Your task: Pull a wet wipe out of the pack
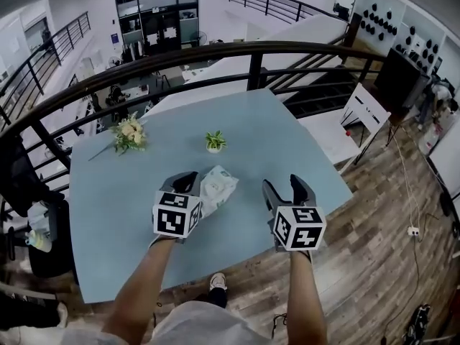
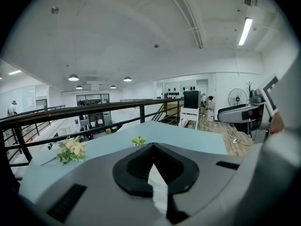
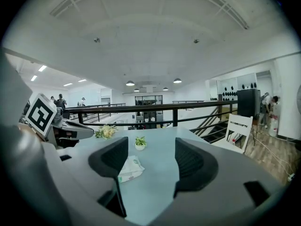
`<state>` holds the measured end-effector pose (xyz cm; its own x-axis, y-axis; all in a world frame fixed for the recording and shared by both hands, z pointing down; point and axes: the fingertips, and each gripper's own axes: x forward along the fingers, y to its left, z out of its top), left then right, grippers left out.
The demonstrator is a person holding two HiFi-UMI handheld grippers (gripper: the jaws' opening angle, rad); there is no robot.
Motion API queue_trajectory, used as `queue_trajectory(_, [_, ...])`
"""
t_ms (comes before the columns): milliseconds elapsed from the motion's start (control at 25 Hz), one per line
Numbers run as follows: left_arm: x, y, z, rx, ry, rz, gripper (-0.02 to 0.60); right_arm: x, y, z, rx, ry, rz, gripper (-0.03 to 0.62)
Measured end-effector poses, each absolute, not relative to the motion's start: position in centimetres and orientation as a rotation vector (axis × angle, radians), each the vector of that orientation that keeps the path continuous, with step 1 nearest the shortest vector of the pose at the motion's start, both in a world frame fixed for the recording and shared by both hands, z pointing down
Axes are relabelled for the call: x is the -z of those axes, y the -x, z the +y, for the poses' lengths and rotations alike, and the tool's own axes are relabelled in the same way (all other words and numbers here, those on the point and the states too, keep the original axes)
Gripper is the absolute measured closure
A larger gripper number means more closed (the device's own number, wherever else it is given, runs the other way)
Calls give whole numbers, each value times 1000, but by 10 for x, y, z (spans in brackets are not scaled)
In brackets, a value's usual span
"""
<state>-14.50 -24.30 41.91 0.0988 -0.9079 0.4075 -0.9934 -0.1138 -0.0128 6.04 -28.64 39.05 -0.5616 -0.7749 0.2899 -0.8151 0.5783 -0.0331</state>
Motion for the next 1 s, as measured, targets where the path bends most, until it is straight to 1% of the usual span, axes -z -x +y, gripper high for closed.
queue_trajectory(360, [-432,178,-275,-454,-2060,-1915,588,-391,-21,-331,-217,-1256,-2586,299])
queue_trajectory(1000, [-438,246,-290,-374,-1961,-1981,588,-390,50,-364,-182,-1135,-2608,299])
